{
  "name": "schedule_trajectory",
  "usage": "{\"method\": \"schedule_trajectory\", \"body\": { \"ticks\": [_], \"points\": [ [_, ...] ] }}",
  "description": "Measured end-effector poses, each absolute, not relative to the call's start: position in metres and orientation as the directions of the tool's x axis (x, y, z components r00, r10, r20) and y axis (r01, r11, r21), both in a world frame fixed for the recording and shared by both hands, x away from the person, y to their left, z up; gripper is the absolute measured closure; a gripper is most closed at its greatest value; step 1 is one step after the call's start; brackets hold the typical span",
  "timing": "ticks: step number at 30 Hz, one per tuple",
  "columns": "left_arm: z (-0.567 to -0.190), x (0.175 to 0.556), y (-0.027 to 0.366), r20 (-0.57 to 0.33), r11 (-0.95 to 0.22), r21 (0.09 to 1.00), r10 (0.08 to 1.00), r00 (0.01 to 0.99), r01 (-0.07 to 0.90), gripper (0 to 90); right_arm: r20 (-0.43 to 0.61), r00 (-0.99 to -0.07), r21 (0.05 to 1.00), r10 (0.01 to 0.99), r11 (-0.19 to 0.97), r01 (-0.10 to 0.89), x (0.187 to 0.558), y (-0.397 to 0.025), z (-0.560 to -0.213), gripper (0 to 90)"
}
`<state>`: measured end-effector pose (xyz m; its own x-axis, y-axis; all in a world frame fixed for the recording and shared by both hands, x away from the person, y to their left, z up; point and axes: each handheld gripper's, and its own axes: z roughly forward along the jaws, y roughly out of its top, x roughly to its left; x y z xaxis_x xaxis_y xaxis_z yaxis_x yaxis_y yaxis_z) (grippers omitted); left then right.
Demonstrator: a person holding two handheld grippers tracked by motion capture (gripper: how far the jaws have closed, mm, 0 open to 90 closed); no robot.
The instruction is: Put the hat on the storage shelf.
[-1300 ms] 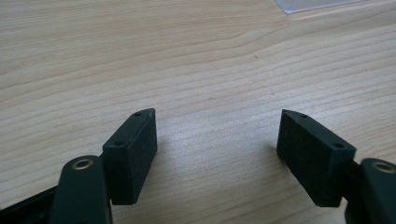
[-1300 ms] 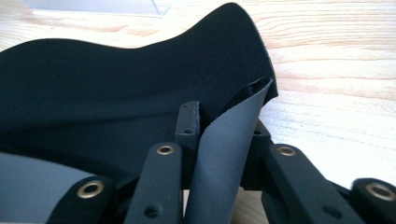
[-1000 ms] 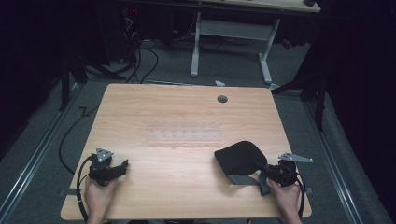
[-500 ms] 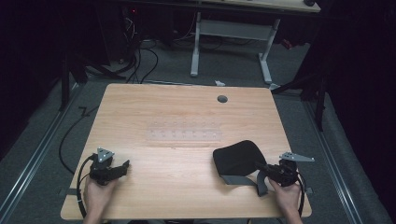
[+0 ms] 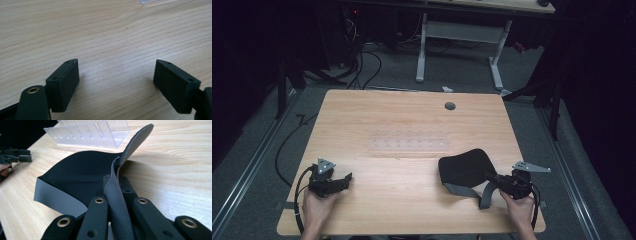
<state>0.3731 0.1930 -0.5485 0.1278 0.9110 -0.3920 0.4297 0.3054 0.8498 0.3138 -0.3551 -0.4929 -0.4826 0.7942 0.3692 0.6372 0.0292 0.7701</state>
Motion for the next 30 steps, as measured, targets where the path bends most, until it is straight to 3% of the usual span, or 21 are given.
{"method": "schedule_trajectory", "body": {
  "ticks": [7, 17, 30],
  "points": [
    [-0.546, 0.372, 0.192, -0.368, 0.270, 0.859, 0.916, 0.159, 0.435, 21.6, 0.384, -0.486, 0.770, 0.785, 0.019, 0.638, 0.312, -0.355, -0.491, 86.6],
    [-0.538, 0.364, 0.184, -0.407, 0.279, 0.853, 0.884, 0.229, 0.442, 26.1, 0.373, -0.507, 0.784, 0.777, 0.029, 0.621, 0.310, -0.349, -0.483, 86.5],
    [-0.525, 0.352, 0.161, -0.413, 0.249, 0.862, 0.848, 0.330, 0.441, 24.0, 0.382, -0.523, 0.792, 0.762, 0.023, 0.610, 0.309, -0.345, -0.476, 86.5]
  ]
}}
